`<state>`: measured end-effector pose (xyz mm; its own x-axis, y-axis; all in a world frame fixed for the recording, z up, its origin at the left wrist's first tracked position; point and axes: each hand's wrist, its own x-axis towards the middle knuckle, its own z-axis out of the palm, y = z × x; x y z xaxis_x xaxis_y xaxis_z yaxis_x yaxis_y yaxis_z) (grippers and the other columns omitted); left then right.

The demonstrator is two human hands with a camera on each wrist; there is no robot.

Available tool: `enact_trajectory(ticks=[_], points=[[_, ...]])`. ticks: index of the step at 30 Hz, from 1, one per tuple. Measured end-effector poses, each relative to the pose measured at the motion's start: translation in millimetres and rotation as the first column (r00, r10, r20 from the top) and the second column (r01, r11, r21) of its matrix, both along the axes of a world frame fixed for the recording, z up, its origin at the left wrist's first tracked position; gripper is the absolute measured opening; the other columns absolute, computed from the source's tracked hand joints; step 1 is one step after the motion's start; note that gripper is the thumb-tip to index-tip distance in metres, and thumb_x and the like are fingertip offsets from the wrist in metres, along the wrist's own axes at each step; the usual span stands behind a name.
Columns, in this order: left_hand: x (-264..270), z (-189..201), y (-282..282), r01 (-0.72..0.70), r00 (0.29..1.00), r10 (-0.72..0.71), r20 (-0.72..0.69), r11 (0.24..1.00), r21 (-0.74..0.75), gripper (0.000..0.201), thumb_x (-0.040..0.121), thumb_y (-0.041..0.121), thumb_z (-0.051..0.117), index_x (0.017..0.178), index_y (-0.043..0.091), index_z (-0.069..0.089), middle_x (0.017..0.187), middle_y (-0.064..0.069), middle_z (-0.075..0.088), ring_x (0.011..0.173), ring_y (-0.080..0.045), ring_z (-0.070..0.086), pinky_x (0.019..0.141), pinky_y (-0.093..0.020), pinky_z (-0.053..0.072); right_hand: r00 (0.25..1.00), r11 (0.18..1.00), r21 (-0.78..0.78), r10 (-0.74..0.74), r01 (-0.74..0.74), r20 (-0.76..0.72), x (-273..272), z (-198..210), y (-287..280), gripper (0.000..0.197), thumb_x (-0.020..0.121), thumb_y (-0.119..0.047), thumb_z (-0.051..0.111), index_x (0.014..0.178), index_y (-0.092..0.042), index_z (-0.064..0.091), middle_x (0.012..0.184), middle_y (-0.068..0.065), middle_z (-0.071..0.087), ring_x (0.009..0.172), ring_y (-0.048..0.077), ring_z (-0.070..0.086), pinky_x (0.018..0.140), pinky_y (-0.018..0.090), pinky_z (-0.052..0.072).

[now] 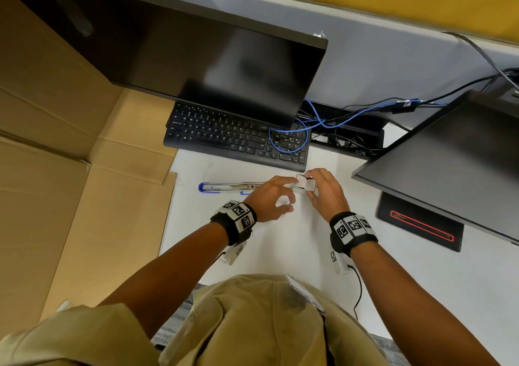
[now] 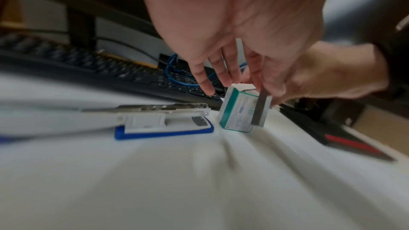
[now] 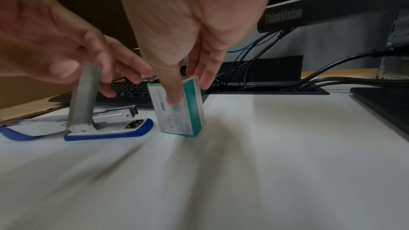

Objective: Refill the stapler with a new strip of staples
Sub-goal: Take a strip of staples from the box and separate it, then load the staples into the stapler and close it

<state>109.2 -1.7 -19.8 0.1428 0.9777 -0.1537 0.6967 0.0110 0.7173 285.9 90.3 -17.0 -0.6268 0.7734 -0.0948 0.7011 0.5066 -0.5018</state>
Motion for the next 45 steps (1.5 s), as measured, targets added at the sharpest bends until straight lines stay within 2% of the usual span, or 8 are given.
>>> enact_trajectory(ticks=[3, 8, 22, 28, 31, 34, 39, 45], points=[[-6.1, 1.8, -7.3, -0.227, 0.947, 0.219, 0.234, 0.974, 0.008, 0.015, 0.082, 0.018, 0.073, 0.096, 0.011, 0.072, 0.114, -0.006, 0.065, 0.102, -0.019, 0.062, 0.090, -0.031, 0.052, 0.999, 0.998, 0.046, 0.038, -0.040, 0.037, -2.1, 4.2, 0.5, 0.056, 0.070, -0.017, 0.083, 0.120, -0.014, 0.058, 0.122, 0.006, 0.058, 0.111, 0.026, 0.053, 0.092, 0.039, 0.048], [-29.6, 4.8, -18.8, -0.534, 0.652, 0.582, 0.486, 0.807, -0.252, 0.012, 0.081, 0.007, 0.074, 0.092, 0.003, 0.070, 0.090, -0.013, 0.073, 0.079, -0.025, 0.069, 0.080, -0.037, 0.059, 0.981, 0.980, 0.105, 0.176, -0.168, -0.080, -23.4, 17.6, -11.9, 0.042, 0.080, -0.034, 0.074, 0.115, -0.014, 0.061, 0.115, 0.004, 0.062, 0.107, 0.022, 0.053, 0.090, 0.037, 0.046], [-62.3, 0.8, -46.7, -0.652, 0.198, 0.834, 0.515, 0.505, -0.566, 0.020, 0.083, 0.014, 0.074, 0.078, 0.000, 0.061, 0.069, -0.018, 0.071, 0.056, -0.025, 0.067, 0.071, -0.045, 0.062, 0.941, 0.957, -0.044, 0.274, -0.288, -0.198, -86.9, 6.1, -50.6, 0.023, 0.084, -0.016, 0.072, 0.106, -0.009, 0.071, 0.088, 0.008, 0.071, 0.079, 0.024, 0.066, 0.074, 0.038, 0.057], [-59.8, -0.3, -46.2, -0.606, 0.298, 0.809, 0.506, 0.570, -0.555, 0.022, 0.083, 0.013, 0.074, 0.084, -0.006, 0.062, 0.071, -0.018, 0.070, 0.058, -0.028, 0.066, 0.066, -0.038, 0.062, 0.968, 0.974, -0.071, 0.201, -0.213, -0.149, -87.2, -1.3, -54.1, 0.019, 0.088, -0.014, 0.066, 0.106, -0.014, 0.072, 0.087, 0.006, 0.068, 0.077, 0.022, 0.063, 0.074, 0.035, 0.055], [-63.9, -5.5, -45.6, -0.691, 0.657, 0.721, 0.221, 0.693, -0.207, 0.027, 0.080, 0.025, 0.076, 0.078, 0.000, 0.065, 0.067, -0.008, 0.070, 0.058, -0.021, 0.066, 0.056, -0.026, 0.056, 0.987, 0.987, -0.078, 0.131, -0.139, -0.099, -80.7, -5.0, -51.0, 0.014, 0.087, -0.011, 0.064, 0.099, -0.010, 0.071, 0.089, 0.006, 0.067, 0.079, 0.023, 0.062, 0.074, 0.037, 0.055], [-70.0, -10.0, -45.9, -0.567, 0.823, 0.567, -0.014, 0.823, 0.005, 0.018, 0.081, 0.024, 0.072, 0.092, 0.011, 0.066, 0.085, -0.004, 0.069, 0.072, -0.018, 0.063, 0.063, -0.028, 0.053, 0.996, 0.995, -0.073, 0.063, -0.068, -0.063, -73.5, -7.3, -45.2, 0.010, 0.085, -0.008, 0.064, 0.094, -0.010, 0.068, 0.090, 0.005, 0.065, 0.081, 0.024, 0.060, 0.074, 0.033, 0.052], [-68.2, -19.4, -37.3, -0.390, 0.921, 0.388, -0.044, 0.920, -0.051, 0.047, 0.078, 0.018, 0.075, 0.122, 0.012, 0.062, 0.121, -0.007, 0.066, 0.105, -0.021, 0.063, 0.095, -0.035, 0.052, 0.999, 0.997, -0.069, 0.024, -0.026, -0.034, -71.4, -5.8, -37.2, 0.010, 0.084, -0.003, 0.064, 0.093, -0.008, 0.065, 0.092, 0.007, 0.064, 0.085, 0.023, 0.057, 0.076, 0.028, 0.047], [-57.7, -25.7, -27.3, -0.395, 0.919, 0.391, -0.057, 0.914, -0.095, 0.039, 0.083, 0.011, 0.071, 0.121, 0.012, 0.064, 0.117, -0.007, 0.071, 0.101, -0.022, 0.067, 0.093, -0.026, 0.050, 0.997, 0.995, -0.087, 0.061, -0.058, 0.037, -83.5, -6.1, -33.8, 0.012, 0.084, -0.005, 0.063, 0.095, -0.010, 0.065, 0.092, 0.007, 0.067, 0.086, 0.025, 0.058, 0.072, 0.032, 0.048]])
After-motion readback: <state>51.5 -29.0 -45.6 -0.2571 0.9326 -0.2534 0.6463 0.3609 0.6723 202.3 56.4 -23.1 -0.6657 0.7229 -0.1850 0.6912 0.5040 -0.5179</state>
